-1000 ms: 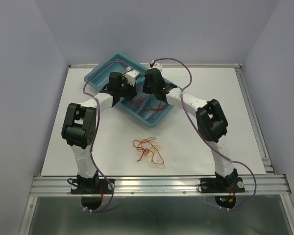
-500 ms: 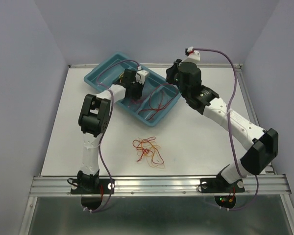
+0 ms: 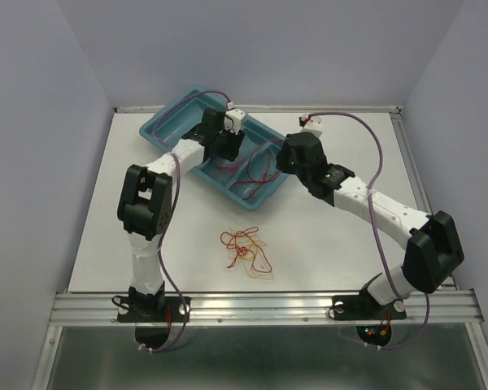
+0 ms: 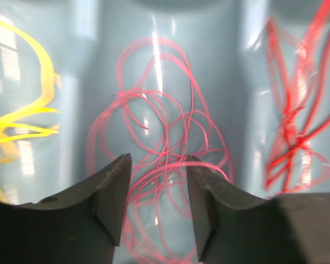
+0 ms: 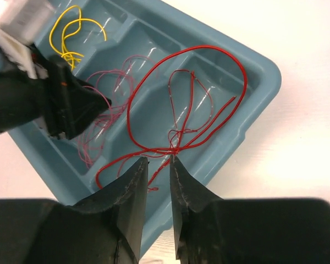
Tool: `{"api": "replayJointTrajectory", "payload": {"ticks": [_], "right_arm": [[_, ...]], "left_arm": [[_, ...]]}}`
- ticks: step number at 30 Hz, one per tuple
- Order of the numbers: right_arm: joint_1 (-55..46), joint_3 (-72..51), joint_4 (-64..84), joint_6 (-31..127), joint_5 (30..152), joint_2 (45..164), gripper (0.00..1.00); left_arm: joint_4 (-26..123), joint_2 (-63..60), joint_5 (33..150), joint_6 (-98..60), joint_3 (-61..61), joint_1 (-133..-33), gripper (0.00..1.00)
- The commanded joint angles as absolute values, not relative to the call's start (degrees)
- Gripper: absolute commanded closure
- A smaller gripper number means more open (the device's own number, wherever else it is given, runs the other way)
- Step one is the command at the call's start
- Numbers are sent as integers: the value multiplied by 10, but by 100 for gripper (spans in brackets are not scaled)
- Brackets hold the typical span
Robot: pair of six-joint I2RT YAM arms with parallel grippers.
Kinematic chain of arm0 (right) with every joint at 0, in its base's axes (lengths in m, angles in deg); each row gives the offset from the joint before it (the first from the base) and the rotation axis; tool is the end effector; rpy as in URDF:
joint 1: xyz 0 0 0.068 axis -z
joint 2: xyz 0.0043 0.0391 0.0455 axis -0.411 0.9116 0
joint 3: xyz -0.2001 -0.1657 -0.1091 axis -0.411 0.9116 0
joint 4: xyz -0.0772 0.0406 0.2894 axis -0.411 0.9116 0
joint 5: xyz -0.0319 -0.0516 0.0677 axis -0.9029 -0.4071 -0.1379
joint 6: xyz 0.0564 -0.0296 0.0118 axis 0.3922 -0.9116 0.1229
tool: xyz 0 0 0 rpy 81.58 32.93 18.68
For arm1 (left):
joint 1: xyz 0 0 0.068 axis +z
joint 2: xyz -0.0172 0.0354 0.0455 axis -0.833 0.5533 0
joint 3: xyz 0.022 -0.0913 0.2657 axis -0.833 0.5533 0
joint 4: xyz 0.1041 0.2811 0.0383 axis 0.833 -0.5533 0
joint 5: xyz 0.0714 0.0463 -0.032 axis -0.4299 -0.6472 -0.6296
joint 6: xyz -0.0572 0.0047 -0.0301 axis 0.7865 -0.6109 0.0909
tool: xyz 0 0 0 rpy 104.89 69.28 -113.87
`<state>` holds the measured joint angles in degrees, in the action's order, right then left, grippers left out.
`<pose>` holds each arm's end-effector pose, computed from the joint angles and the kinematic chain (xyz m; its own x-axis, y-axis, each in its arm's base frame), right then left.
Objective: Untangle the cables
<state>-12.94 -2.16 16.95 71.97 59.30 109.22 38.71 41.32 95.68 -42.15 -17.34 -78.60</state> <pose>0.3308 0.2256 0.2995 -0.4381 0.2561 -0.8617 -0.0513 0.9499 0.3084 0.4858 -0.2099 0.1987 -0.4316 0.3854 -0.8156 0.6274 0.7779 0.0356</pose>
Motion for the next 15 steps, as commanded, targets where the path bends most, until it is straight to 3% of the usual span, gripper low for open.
{"api": "replayJointTrajectory", "payload": {"ticks": [1, 2, 3, 8, 9, 15], "right_arm": [[-132, -4, 152, 745, 612, 1098, 67], [-132, -2, 152, 754, 612, 1105, 51], [-132, -1, 152, 759, 612, 1112, 43], [-132, -5, 176, 816, 585, 1148, 21], [-132, -9, 191, 840, 575, 1156, 10], [-132, -19, 236, 909, 547, 1182, 9]], "left_arm": [[400, 322, 935, -433, -161, -790, 40], [397, 311, 935, -433, -157, -789, 39], [395, 307, 934, -434, -153, -790, 38], [384, 272, 931, -442, -136, -790, 31], [387, 265, 931, -443, -130, -789, 29], [418, 191, 949, -450, -56, -790, 28]]}}
